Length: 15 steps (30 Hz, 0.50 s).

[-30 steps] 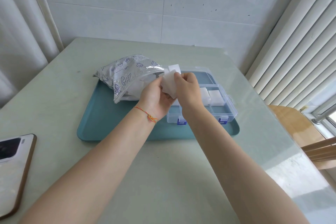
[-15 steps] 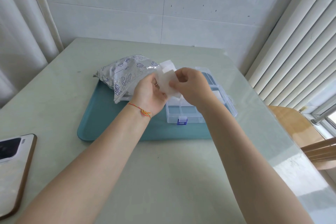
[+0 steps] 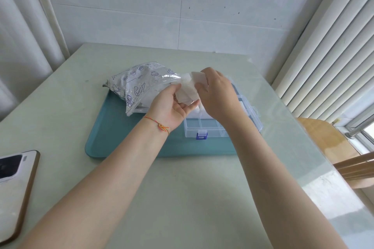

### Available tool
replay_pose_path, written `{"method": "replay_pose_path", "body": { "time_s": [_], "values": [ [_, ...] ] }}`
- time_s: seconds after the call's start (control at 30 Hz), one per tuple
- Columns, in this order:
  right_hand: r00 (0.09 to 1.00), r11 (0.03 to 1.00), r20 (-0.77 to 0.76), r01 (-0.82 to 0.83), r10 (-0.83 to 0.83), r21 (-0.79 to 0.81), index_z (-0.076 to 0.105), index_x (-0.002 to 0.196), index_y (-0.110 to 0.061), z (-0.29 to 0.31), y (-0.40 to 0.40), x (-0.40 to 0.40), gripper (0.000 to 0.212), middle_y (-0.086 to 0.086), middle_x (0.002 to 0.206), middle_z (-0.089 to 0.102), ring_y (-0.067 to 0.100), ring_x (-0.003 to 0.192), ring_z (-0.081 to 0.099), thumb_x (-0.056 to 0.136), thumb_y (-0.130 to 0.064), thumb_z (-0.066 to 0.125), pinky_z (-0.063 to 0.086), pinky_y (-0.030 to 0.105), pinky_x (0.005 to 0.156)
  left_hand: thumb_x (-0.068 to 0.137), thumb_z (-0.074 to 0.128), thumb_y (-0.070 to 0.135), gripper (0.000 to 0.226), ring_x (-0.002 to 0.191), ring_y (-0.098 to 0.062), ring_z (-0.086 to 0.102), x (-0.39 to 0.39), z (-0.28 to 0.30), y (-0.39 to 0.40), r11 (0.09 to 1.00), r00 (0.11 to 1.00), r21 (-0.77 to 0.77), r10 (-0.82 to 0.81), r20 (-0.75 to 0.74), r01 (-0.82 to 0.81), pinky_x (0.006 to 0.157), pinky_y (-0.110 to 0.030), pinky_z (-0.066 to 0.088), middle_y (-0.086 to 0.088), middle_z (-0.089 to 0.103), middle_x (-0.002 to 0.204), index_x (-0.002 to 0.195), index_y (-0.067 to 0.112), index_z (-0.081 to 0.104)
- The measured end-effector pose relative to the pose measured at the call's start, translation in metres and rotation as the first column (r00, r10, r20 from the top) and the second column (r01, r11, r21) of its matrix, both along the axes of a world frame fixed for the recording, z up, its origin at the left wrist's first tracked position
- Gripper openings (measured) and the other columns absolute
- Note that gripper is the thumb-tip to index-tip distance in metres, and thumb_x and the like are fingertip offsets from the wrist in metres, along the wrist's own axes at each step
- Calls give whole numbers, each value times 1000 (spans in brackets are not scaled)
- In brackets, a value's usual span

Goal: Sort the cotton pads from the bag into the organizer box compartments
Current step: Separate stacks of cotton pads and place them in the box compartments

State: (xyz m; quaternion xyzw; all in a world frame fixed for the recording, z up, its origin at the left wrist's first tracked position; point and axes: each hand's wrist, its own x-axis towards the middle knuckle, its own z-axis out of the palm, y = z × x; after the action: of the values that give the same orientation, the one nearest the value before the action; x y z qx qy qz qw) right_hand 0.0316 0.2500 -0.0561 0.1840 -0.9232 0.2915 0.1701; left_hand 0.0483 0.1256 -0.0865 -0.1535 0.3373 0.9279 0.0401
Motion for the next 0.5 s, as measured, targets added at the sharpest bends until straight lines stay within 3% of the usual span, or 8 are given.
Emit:
{"method": "replay_pose_path", "body": {
  "time_s": [0.17,0.27,0.37,0.5],
  "values": [
    [996,992,87,21,-32,128,41,88,-9,5,4,2,14,4,78,47,29,76,42,99,-16,44,26,35,57,96,53,1,8,92,-31,64,-2,-1,-1,998,999,-66,22,30,-20,78,-43,59,-16,66,93,97,1,61],
    [989,997,148,20,-8,-81,49,83,-1,9,9,-3,18,11,72,55,34,71,53,95,-14,53,33,32,57,95,51,-4,15,78,-24,65,-3,-3,-1,985,999,-169,38,8,-36,68,-35,60,-11,69,78,90,5,62],
    [966,933,241,3,90,-361,66,92,1,16,13,-3,16,11,75,69,13,54,59,91,-15,63,42,28,56,95,53,-2,16,74,-19,65,-3,-5,-3,962,999,-272,28,-30,-35,69,-30,59,-6,70,70,87,7,64],
    [919,910,356,-6,169,-415,67,89,-1,14,15,-2,18,0,70,65,4,50,54,89,-19,71,43,19,51,94,57,1,13,77,-19,66,-2,-5,-4,930,996,-367,-15,-82,-16,71,-27,60,-8,70,82,91,8,67]
  ]
}}
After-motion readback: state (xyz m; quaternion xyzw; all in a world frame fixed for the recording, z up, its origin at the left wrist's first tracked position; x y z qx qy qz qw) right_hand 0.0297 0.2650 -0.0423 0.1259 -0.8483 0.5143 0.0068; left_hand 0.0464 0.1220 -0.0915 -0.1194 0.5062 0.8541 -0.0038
